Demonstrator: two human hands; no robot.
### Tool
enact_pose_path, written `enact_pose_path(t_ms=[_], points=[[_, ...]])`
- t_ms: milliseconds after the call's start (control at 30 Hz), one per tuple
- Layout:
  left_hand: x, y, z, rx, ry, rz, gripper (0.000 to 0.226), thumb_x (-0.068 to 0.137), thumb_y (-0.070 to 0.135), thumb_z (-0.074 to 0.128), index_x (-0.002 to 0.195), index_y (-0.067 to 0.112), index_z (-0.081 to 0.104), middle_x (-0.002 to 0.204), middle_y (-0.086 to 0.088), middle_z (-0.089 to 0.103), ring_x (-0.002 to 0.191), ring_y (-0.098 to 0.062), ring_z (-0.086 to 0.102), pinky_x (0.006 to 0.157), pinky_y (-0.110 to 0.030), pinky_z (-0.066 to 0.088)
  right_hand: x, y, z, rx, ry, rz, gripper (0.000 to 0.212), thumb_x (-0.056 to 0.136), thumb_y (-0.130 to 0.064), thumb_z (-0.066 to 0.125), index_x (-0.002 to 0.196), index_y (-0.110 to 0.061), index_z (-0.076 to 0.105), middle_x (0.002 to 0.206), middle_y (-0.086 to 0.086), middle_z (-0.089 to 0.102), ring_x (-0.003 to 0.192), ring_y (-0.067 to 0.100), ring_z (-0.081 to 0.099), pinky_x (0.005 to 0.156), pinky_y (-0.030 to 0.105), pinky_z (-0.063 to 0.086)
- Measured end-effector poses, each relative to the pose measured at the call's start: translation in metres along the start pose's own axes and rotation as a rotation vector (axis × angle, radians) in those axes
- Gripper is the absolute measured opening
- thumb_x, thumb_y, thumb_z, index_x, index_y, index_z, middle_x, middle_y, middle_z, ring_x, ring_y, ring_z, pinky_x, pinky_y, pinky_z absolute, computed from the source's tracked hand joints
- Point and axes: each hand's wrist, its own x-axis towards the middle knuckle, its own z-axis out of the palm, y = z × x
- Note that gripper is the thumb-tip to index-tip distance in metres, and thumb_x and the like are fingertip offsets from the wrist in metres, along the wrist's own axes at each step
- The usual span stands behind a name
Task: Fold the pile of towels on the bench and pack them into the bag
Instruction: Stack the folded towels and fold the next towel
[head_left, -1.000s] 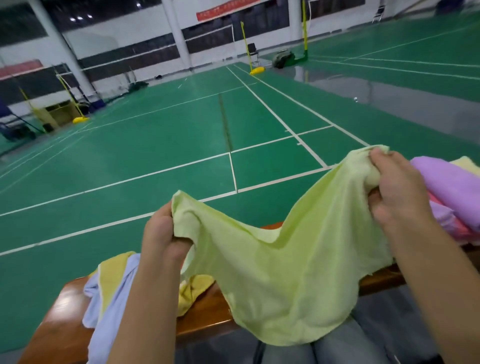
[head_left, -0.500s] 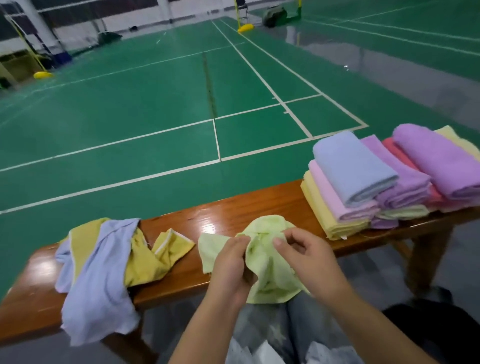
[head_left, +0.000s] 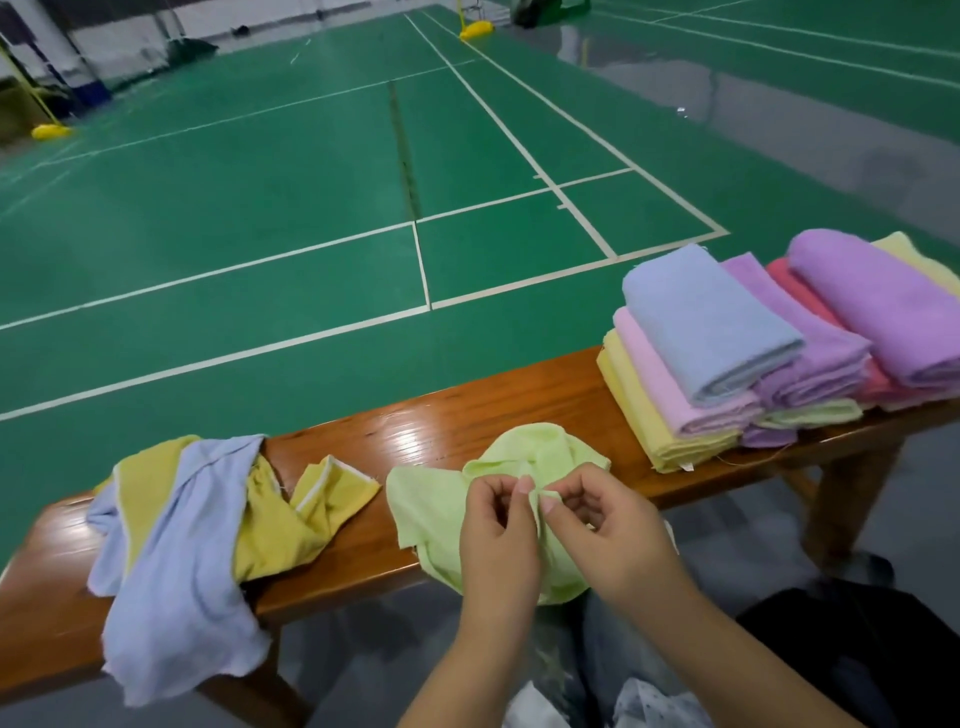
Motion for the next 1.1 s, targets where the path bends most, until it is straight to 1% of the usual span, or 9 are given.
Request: enact_pose_path(t_ms=[167, 333, 467, 567, 733, 833, 900, 1000, 1100], points=[[0.004, -0.002, 0.0, 0.143, 0.041, 0.121, 0.01, 0.098, 0.022, 0.051, 0.089, 0.018, 0.053, 0.084, 0.001, 0.059, 0.072, -0.006, 0.055, 0.066, -0.017, 0.048, 0.001, 0.002, 0.004, 0.01, -0.023, 0.045, 0.01, 0.089, -0.027, 0.063, 0.08, -0.022, 0.064, 0.074, -0.005, 0.068, 0.074, 0.009, 0.064, 0.067, 0.026, 0.055], [0.005, -0.01, -0.003, 0.18, 0.035, 0.156, 0.009, 0.098, 0.023, 0.051, 0.09, 0.019, 0.053, 0.083, 0.002, 0.06, 0.076, -0.011, 0.058, 0.065, -0.018, 0.049, 0.005, 0.0, 0.006, 0.032, -0.098, 0.12, 0.015, 0.079, -0.029, 0.075, 0.084, -0.024, 0.062, 0.077, -0.01, 0.068, 0.075, -0.001, 0.064, 0.065, 0.013, 0.05], [0.012, -0.017, -0.018, 0.265, -0.205, 0.01, 0.013, 0.097, 0.02, 0.052, 0.088, 0.013, 0.058, 0.073, 0.005, 0.058, 0.064, -0.005, 0.051, 0.06, -0.019, 0.044, 0.012, 0.015, -0.005, 0.12, -0.246, 0.239, 0.009, 0.083, -0.011, 0.071, 0.085, -0.008, 0.062, 0.067, 0.003, 0.062, 0.062, 0.012, 0.058, 0.062, 0.027, 0.052], [0.03, -0.013, -0.035, 0.454, -0.331, 0.023, 0.016, 0.097, 0.023, 0.053, 0.085, 0.016, 0.062, 0.072, 0.003, 0.063, 0.066, -0.01, 0.06, 0.065, -0.028, 0.054, 0.008, 0.028, -0.013, 0.092, -0.275, 0.267, 0.006, 0.086, -0.005, 0.064, 0.082, -0.008, 0.061, 0.066, 0.005, 0.06, 0.062, 0.009, 0.058, 0.061, 0.028, 0.056], [0.096, -0.007, -0.037, 0.772, -0.089, 0.218, 0.01, 0.096, 0.027, 0.054, 0.099, 0.02, 0.06, 0.094, 0.004, 0.064, 0.085, -0.015, 0.061, 0.066, -0.023, 0.046, 0.0, 0.034, -0.018, 0.034, -0.345, 0.284, 0.007, 0.086, -0.002, 0.059, 0.082, -0.008, 0.058, 0.067, 0.008, 0.053, 0.06, 0.008, 0.052, 0.057, 0.02, 0.051], [0.134, -0.017, -0.024, 0.943, -0.237, 0.195, 0.033, 0.095, 0.03, 0.058, 0.124, 0.015, 0.06, 0.121, -0.001, 0.06, 0.107, -0.019, 0.058, 0.084, -0.027, 0.045, 0.0, 0.033, -0.023, 0.022, -0.37, 0.254, 0.009, 0.085, -0.002, 0.058, 0.083, -0.011, 0.058, 0.068, 0.009, 0.052, 0.062, 0.009, 0.051, 0.058, 0.02, 0.051], [0.145, -0.024, -0.015, 1.063, -0.32, 0.209, 0.034, 0.094, 0.031, 0.059, 0.126, 0.019, 0.06, 0.128, 0.0, 0.059, 0.114, -0.02, 0.056, 0.088, -0.027, 0.043, 0.0, 0.033, -0.028, 0.023, -0.357, 0.233, 0.011, 0.085, -0.002, 0.058, 0.083, -0.012, 0.058, 0.067, 0.007, 0.051, 0.063, 0.01, 0.05, 0.059, 0.022, 0.051], [0.15, -0.034, -0.002, 1.19, -0.355, 0.264, 0.029, 0.092, 0.031, 0.06, 0.12, 0.025, 0.064, 0.123, 0.0, 0.058, 0.11, -0.02, 0.055, 0.086, -0.029, 0.047, -0.002, 0.036, -0.038, 0.004, -0.319, 0.212, 0.011, 0.085, -0.003, 0.058, 0.083, -0.013, 0.058, 0.066, 0.004, 0.052, 0.062, 0.01, 0.049, 0.058, 0.022, 0.047], [0.151, -0.034, 0.001, 1.244, -0.351, 0.25, 0.025, 0.091, 0.031, 0.063, 0.114, 0.024, 0.067, 0.114, 0.001, 0.059, 0.095, -0.018, 0.056, 0.073, -0.027, 0.046, -0.004, 0.041, -0.047, -0.023, -0.299, 0.213, 0.009, 0.084, -0.008, 0.06, 0.083, -0.017, 0.059, 0.066, -0.001, 0.054, 0.063, 0.008, 0.048, 0.057, 0.02, 0.04]])
